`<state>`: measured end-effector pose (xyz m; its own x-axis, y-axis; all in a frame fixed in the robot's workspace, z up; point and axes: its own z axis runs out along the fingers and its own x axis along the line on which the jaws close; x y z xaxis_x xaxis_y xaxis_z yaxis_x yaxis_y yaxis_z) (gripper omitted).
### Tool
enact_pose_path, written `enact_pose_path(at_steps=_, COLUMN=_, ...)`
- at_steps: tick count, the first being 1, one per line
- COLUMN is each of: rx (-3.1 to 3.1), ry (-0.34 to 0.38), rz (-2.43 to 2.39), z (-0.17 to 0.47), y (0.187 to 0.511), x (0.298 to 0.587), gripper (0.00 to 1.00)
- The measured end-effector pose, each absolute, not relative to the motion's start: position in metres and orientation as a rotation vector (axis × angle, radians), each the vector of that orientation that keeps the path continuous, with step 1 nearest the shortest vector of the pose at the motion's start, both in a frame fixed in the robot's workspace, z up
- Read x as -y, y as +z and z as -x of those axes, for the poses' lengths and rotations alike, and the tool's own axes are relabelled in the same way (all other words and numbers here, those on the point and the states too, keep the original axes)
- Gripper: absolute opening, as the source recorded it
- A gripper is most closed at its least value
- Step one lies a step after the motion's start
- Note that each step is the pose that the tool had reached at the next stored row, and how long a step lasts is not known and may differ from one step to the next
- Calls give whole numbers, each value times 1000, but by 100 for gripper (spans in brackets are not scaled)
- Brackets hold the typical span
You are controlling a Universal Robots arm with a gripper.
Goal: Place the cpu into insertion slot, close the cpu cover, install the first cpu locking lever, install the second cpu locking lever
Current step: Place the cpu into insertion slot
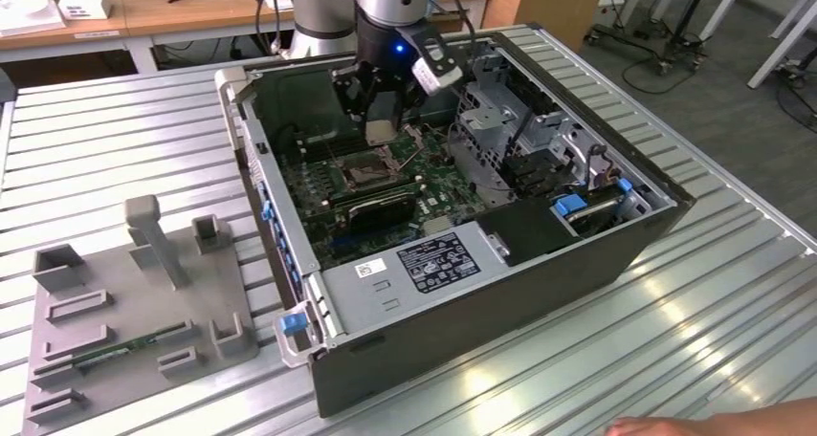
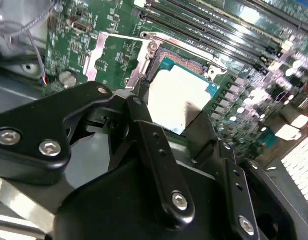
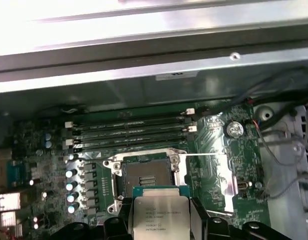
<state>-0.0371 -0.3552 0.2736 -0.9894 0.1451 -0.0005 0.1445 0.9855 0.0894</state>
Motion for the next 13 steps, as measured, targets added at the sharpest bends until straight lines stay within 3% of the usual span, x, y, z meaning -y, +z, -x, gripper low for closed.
enact_pose_path(at_steps=13, rx=-3064, ry=137, rz=-592, z=37, y=271, x=355, gripper=54)
